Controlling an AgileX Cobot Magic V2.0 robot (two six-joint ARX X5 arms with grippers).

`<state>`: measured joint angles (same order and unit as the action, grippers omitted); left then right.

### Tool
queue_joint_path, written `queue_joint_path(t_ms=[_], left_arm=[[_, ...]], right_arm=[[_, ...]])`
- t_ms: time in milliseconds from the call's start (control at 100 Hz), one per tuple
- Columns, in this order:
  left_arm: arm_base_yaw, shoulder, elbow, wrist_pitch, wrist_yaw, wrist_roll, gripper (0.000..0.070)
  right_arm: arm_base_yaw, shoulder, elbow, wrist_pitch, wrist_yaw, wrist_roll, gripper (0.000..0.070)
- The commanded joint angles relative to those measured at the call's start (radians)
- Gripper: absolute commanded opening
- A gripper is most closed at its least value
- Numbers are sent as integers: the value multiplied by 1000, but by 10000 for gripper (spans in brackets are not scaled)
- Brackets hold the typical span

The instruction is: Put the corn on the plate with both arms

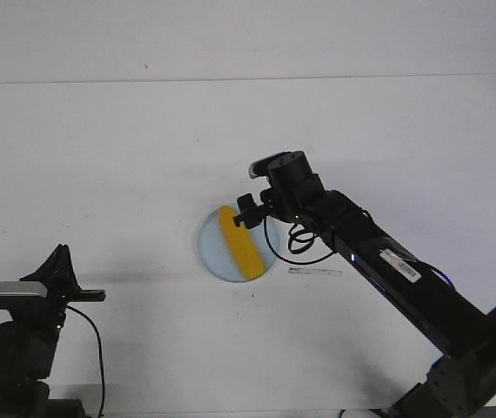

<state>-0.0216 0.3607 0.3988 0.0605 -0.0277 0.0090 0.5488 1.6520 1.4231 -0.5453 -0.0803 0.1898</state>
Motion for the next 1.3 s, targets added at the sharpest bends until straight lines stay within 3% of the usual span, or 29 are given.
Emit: queue_joint_path(t_ms=[0, 140, 600, 720, 970, 1290], left_arm=[[2, 2, 5, 16, -2, 6, 1], [2, 2, 5, 16, -2, 6, 1], [2, 2, 5, 16, -2, 5, 1], [2, 2, 5, 16, -2, 5, 1], [2, 2, 5, 16, -2, 5, 1], [2, 2, 5, 16, -2, 6, 1]], right_arm=[[-13, -30, -53, 36, 90, -54, 234], [-84, -158, -232, 160, 153, -92, 5], [-456, -602, -729, 400, 146, -122, 7], [-524, -722, -836, 446, 95, -144, 7], [-556, -1023, -967, 436, 79, -142, 7], [-555, -1378, -982, 377, 80, -142, 7]])
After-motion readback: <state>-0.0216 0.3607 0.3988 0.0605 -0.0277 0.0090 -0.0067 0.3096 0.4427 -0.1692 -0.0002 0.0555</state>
